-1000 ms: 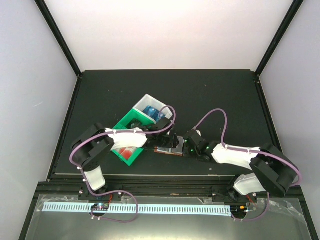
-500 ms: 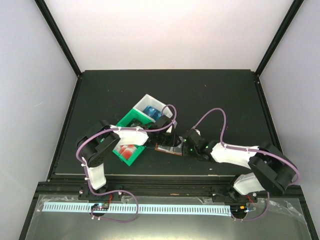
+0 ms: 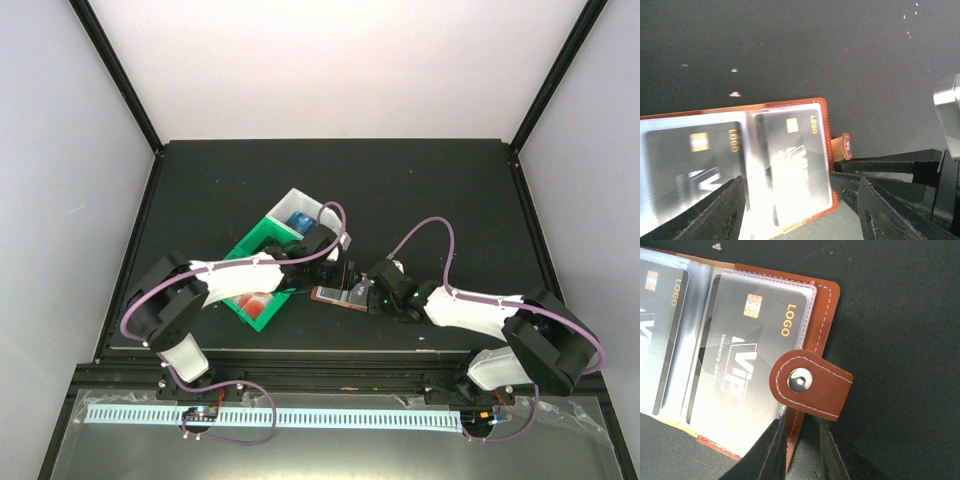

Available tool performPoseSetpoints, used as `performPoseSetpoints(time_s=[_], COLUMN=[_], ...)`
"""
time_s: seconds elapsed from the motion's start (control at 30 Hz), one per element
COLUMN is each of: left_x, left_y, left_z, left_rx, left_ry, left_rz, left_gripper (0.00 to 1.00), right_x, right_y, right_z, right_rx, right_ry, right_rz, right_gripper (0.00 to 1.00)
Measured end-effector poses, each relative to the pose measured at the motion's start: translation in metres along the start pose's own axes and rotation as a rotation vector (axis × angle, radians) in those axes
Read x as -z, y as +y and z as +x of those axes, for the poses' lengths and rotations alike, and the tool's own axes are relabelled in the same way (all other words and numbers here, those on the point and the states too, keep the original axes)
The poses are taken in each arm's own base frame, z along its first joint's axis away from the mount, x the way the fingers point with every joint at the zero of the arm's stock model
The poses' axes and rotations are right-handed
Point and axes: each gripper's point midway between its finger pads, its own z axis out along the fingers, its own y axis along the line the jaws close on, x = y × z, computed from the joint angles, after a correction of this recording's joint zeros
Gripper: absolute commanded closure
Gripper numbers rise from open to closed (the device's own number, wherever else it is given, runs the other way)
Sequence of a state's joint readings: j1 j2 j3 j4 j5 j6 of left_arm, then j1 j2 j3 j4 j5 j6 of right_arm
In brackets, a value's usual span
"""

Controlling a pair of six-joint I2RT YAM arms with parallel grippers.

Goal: Put the credit cards into the card holder
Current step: Insert the credit card into the card holder, then turn over the card slot in the card holder.

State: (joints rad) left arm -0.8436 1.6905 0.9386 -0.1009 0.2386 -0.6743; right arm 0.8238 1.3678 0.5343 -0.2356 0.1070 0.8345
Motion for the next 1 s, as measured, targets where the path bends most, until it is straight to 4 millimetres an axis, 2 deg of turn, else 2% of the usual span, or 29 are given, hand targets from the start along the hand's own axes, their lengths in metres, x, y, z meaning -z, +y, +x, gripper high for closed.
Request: performPoseSetpoints(time_s=[0.07, 0.17, 0.43, 0.57, 0.7, 0.83, 1.0], left_x=[0.013, 0.019, 0.020, 0.020, 0.018, 0.018, 0.017], left_y=[0.004, 0.018, 0.059, 0.064, 0.065, 0.068, 0.071], left_z=[-0.005, -0.004, 0.022, 0.025, 0.027, 0.030, 0.032], left_rx=[-0.007, 0.001, 0.040, 0.047, 0.052, 0.061, 0.071], left_ry=[-0.031, -0.037, 0.016, 0.019, 0.025, 0.031, 0.035], left_rz=[-0.049, -0.122, -0.265, -0.279, -0.269, -0.267, -0.262], left_gripper=[0.35, 0.36, 0.43, 0.53, 0.64, 0.65, 0.64], right_x=[0.000, 0.000, -0.001, 0.001, 0.013, 0.029, 0.034], right_y=[0.000, 0.000, 0.001, -0.005, -0.012, 0.000, 0.021], right_z=[0.000, 0.000, -0.001, -0.001, -0.003, -0.021, -0.030], right_rx=[0.002, 0.004, 0.009, 0.013, 0.028, 0.047, 0.074], right_ry=[0.000, 0.001, -0.002, 0.000, -0.011, -0.054, -0.062], right_rz=[0.001, 0.001, -0.001, 0.027, 0.068, 0.044, -0.027], right_gripper=[0.78, 0.78, 0.78, 0.78, 0.78, 0.79, 0.80])
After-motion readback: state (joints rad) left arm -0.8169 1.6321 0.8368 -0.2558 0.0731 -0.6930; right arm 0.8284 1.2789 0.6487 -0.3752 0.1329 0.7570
